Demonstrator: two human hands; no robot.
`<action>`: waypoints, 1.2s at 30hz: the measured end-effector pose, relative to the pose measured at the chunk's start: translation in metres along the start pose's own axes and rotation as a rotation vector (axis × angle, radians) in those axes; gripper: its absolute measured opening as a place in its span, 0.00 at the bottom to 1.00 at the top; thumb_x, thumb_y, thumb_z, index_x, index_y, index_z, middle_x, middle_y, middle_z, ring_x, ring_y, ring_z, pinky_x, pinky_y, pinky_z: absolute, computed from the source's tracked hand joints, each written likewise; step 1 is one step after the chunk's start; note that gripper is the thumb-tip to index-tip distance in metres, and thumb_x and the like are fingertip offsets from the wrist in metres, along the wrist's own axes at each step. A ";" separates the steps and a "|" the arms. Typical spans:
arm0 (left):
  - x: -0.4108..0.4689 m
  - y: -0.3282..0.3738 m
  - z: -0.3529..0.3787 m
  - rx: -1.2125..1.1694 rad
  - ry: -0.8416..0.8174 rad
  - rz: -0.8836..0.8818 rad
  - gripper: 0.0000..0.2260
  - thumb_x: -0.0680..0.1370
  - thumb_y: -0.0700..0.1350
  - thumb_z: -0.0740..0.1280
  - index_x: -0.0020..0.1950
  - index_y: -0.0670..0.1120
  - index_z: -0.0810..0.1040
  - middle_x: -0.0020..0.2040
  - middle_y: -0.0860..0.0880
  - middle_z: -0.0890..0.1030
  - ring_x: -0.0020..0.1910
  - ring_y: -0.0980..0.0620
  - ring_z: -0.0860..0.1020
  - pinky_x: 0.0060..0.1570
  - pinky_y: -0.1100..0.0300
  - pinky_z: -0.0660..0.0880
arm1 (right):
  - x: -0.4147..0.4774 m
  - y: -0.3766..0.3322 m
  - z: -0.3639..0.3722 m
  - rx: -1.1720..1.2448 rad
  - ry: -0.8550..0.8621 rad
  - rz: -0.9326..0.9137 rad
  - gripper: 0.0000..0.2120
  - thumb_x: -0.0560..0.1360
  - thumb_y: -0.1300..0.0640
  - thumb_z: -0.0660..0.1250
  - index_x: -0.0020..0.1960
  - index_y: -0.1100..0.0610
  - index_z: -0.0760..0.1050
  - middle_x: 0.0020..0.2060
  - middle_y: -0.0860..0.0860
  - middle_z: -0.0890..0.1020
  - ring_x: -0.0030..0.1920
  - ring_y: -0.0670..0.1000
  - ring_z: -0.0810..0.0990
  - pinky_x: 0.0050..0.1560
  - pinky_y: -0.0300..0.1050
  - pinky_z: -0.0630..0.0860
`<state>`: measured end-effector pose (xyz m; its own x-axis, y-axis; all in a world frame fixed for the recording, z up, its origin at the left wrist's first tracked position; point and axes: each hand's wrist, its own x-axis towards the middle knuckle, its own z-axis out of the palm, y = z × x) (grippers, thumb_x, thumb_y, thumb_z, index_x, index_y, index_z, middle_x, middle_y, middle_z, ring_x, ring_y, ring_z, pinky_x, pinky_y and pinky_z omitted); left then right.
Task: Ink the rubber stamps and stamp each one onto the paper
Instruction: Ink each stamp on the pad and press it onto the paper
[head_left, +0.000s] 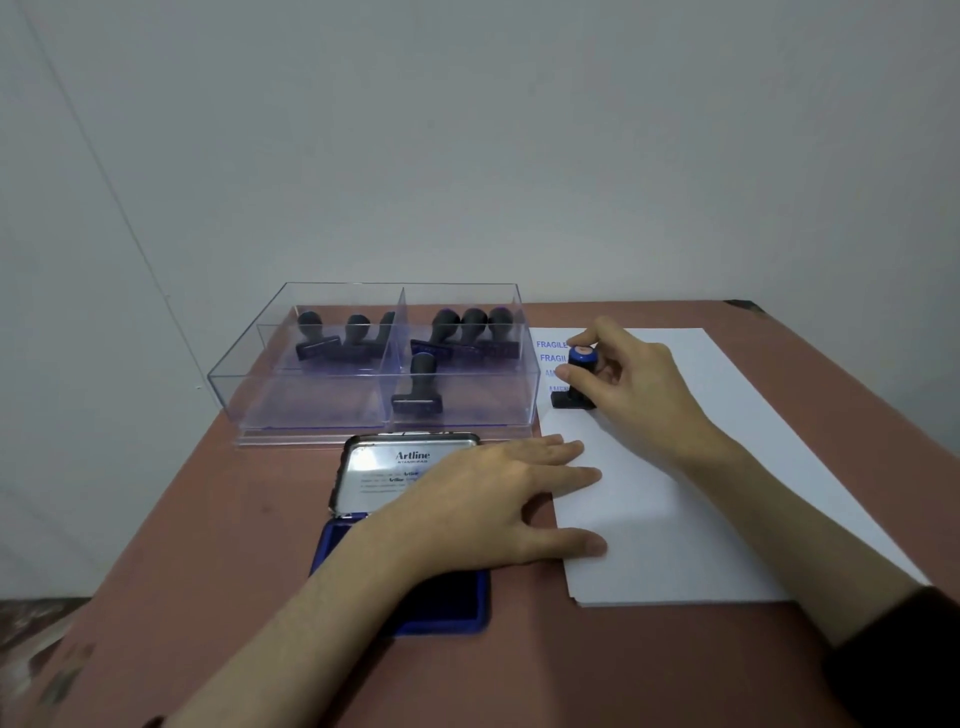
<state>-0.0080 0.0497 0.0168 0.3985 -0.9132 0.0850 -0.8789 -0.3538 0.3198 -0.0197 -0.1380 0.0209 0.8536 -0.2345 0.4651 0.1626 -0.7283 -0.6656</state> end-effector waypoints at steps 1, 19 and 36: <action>0.000 0.000 0.000 0.001 -0.002 0.000 0.27 0.73 0.65 0.61 0.71 0.61 0.64 0.74 0.61 0.59 0.72 0.66 0.54 0.70 0.65 0.55 | 0.000 0.000 0.000 -0.005 -0.002 -0.007 0.08 0.73 0.57 0.70 0.44 0.55 0.71 0.33 0.58 0.78 0.31 0.50 0.68 0.33 0.36 0.66; 0.002 0.000 -0.002 0.026 -0.031 -0.003 0.28 0.73 0.65 0.61 0.71 0.62 0.62 0.74 0.61 0.58 0.72 0.65 0.54 0.71 0.65 0.54 | 0.003 0.003 0.002 -0.014 -0.018 -0.026 0.10 0.73 0.59 0.70 0.42 0.56 0.67 0.43 0.55 0.82 0.31 0.48 0.66 0.34 0.37 0.67; 0.002 0.001 -0.002 0.026 -0.034 -0.010 0.27 0.73 0.65 0.61 0.71 0.62 0.62 0.74 0.61 0.58 0.72 0.65 0.54 0.71 0.62 0.56 | 0.001 0.005 0.003 -0.035 -0.002 -0.050 0.12 0.73 0.59 0.69 0.42 0.55 0.65 0.43 0.55 0.81 0.32 0.52 0.66 0.34 0.35 0.66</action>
<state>-0.0081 0.0482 0.0188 0.3987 -0.9157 0.0498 -0.8815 -0.3677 0.2962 -0.0165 -0.1395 0.0164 0.8458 -0.1959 0.4963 0.1877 -0.7615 -0.6204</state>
